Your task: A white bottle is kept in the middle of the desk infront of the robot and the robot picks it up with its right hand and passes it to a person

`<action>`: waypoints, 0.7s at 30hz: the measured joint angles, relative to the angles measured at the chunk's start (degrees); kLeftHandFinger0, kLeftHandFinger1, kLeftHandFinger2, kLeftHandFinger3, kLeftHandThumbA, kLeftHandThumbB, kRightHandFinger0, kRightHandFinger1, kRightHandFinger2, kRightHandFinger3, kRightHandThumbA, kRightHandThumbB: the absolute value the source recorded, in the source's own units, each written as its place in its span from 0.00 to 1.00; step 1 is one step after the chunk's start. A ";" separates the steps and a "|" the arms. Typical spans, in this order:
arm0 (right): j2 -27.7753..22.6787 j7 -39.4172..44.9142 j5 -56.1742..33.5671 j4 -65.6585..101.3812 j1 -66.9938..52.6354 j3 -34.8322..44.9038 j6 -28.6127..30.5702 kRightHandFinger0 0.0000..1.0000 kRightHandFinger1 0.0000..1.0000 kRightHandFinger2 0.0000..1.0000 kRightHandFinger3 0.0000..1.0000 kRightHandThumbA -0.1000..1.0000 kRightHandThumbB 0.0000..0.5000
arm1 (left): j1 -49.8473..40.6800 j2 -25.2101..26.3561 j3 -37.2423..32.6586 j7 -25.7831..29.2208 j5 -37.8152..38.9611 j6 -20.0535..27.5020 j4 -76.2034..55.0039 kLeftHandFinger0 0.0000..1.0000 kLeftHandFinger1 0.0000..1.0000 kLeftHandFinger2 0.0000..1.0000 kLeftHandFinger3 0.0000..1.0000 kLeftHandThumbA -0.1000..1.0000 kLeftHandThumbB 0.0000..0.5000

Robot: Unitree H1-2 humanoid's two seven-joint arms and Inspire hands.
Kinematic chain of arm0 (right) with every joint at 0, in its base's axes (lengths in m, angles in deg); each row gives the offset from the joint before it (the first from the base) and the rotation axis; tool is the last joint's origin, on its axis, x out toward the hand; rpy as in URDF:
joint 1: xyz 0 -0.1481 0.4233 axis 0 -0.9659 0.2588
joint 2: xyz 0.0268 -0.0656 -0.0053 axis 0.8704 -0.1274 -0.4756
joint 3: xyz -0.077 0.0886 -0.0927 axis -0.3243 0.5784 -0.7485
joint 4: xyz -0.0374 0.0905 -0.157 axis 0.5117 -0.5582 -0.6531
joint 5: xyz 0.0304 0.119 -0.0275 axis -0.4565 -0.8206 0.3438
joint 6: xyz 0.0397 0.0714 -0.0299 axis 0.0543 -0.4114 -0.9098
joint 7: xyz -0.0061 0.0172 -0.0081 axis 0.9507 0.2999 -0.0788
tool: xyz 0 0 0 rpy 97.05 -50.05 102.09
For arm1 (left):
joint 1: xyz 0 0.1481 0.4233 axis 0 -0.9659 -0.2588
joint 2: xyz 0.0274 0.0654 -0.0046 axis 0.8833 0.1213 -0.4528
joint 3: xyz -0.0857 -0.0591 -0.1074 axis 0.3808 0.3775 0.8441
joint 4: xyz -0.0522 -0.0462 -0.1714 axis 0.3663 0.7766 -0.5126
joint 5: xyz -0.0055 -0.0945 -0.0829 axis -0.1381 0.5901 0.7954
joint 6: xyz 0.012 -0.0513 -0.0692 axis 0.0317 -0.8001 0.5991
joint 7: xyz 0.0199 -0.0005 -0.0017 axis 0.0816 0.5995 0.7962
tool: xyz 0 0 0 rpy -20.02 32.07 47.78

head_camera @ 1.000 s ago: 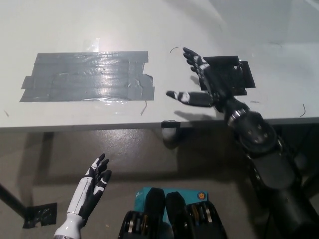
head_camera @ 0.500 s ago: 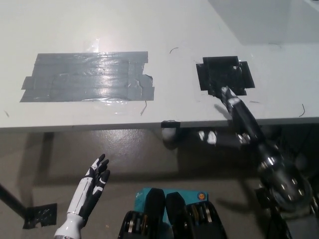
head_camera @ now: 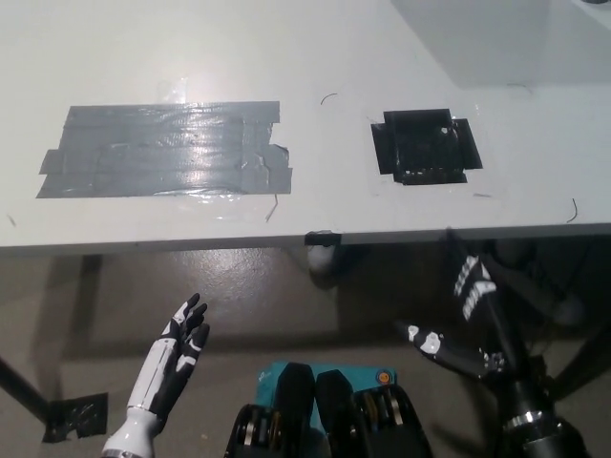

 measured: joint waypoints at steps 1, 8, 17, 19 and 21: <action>0.00 -0.10 -0.27 -1.89 0.01 0.43 0.48 1.00 1.00 1.00 1.00 0.94 0.23 | 0.00 0.01 0.02 0.00 0.01 0.00 0.01 0.99 1.00 1.00 1.00 0.83 0.13; -0.60 -0.55 -0.25 -11.52 1.90 1.15 3.87 1.00 1.00 1.00 1.00 0.94 0.26 | 0.07 -0.01 0.05 0.01 0.00 -0.05 0.04 0.97 1.00 1.00 1.00 0.80 0.11; -1.24 -0.54 -0.02 -12.26 2.05 0.91 5.52 1.00 1.00 1.00 1.00 0.95 0.30 | 0.18 0.02 0.03 0.01 -0.06 -0.24 0.05 0.97 1.00 1.00 1.00 0.80 0.11; -1.44 -0.54 0.04 -12.46 2.06 0.82 5.71 1.00 1.00 1.00 1.00 0.95 0.30 | 0.22 0.01 0.02 0.00 -0.05 -0.25 0.04 0.97 1.00 1.00 1.00 0.81 0.12; -1.50 -0.54 0.04 -12.59 2.06 0.78 5.77 1.00 1.00 1.00 1.00 0.95 0.27 | 0.22 0.02 0.02 0.00 -0.05 -0.25 0.04 0.95 1.00 1.00 1.00 0.84 0.12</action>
